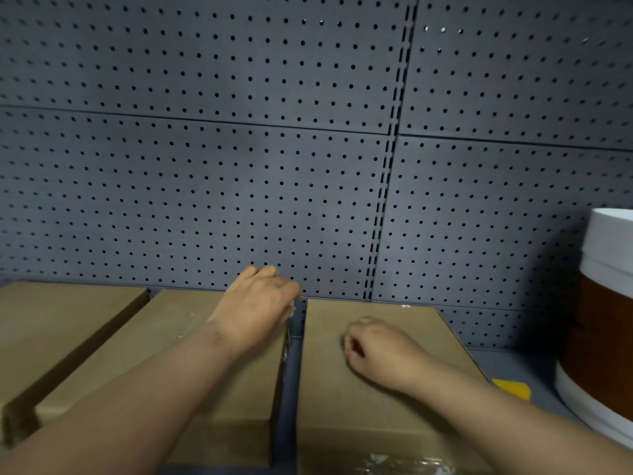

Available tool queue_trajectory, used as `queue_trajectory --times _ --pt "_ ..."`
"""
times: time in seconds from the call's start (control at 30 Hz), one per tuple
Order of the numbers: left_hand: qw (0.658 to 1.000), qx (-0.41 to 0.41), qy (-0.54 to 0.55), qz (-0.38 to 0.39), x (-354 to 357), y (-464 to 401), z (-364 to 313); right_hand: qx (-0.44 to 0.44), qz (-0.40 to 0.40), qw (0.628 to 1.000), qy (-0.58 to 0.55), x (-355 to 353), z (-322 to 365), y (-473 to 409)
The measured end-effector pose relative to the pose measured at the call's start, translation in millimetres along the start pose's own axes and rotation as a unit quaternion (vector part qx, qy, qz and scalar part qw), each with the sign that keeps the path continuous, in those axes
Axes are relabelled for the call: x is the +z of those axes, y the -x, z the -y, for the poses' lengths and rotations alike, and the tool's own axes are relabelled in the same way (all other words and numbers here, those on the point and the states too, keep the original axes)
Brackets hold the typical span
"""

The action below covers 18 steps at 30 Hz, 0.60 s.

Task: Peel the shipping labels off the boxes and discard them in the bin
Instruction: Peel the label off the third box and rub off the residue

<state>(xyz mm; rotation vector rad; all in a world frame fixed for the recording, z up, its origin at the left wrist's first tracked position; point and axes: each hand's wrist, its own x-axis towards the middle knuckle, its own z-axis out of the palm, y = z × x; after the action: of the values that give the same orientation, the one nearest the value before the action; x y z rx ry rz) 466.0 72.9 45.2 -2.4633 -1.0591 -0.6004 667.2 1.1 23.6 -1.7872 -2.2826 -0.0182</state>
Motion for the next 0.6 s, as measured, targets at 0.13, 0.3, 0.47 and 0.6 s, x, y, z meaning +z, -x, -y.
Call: queue_trajectory --times 0.13,0.3,0.47,0.6 --pt "1.000 0.017 0.016 0.010 -5.4 3.9 -2.3 -0.064 -0.001 0.997 -0.040 12.5 44.2 15.6" --pt "0.998 0.026 0.050 -0.011 -14.2 3.8 -11.1 -0.055 0.021 0.997 -0.058 0.7 36.1 50.2" --pt "0.994 0.041 0.093 -0.024 -25.6 -9.1 -37.5 0.005 0.005 1.000 0.016 -21.6 -14.8 81.3" --pt "0.989 0.041 0.139 -0.024 -39.5 -29.2 -68.9 0.032 -0.006 0.998 0.048 -58.4 -48.8 102.0"
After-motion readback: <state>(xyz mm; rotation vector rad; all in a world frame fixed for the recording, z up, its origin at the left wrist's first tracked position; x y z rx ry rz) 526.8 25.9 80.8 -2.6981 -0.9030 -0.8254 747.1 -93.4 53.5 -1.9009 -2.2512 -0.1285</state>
